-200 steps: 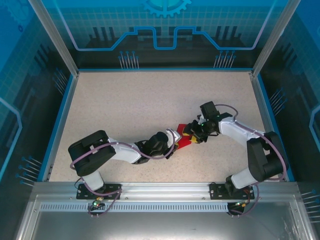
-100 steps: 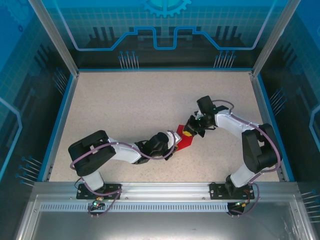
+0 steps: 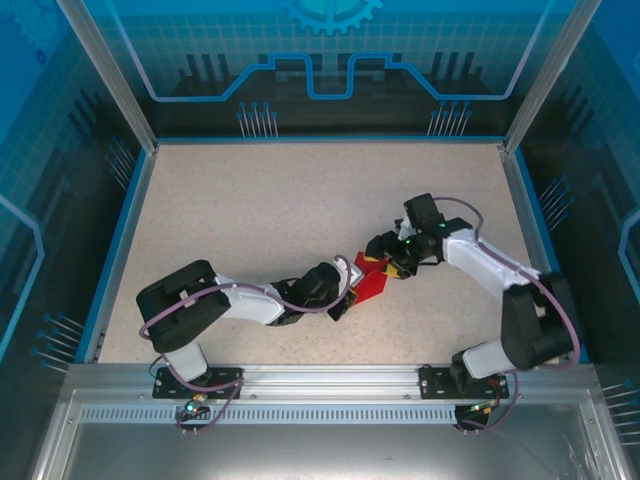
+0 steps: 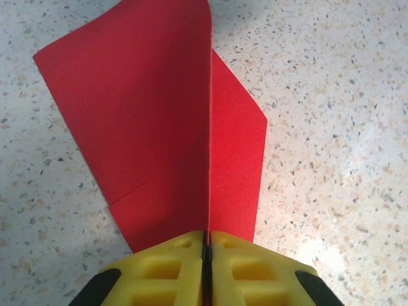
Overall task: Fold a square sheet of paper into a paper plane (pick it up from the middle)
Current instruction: Fourth fold the wing at the center of the table.
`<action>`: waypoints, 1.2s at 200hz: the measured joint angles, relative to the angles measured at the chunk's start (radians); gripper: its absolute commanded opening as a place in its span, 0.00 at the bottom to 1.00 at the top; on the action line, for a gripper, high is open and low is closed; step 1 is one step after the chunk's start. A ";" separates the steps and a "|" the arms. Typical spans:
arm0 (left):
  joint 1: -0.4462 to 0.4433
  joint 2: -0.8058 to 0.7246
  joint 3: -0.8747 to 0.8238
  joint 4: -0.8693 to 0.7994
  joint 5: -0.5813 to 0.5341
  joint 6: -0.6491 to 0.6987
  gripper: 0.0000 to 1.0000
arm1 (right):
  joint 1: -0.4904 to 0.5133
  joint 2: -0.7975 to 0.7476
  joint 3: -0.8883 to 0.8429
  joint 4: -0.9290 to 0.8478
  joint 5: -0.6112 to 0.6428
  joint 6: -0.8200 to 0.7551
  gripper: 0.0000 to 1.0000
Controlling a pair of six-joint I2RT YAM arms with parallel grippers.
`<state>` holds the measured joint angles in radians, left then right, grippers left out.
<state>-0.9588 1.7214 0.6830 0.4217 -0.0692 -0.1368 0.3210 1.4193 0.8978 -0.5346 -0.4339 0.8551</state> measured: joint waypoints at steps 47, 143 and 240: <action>0.000 0.000 0.008 -0.021 0.030 -0.175 0.10 | -0.002 -0.156 -0.163 0.110 0.014 -0.041 0.63; 0.016 -0.025 -0.025 0.040 0.071 -0.452 0.09 | 0.051 -0.049 -0.230 0.253 0.014 -0.098 0.38; 0.016 -0.017 -0.050 0.100 0.078 -0.573 0.10 | 0.071 0.085 -0.230 0.336 0.013 -0.101 0.39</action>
<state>-0.9432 1.7046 0.6334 0.5217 0.0090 -0.7097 0.3923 1.5043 0.6674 -0.1986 -0.4206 0.7544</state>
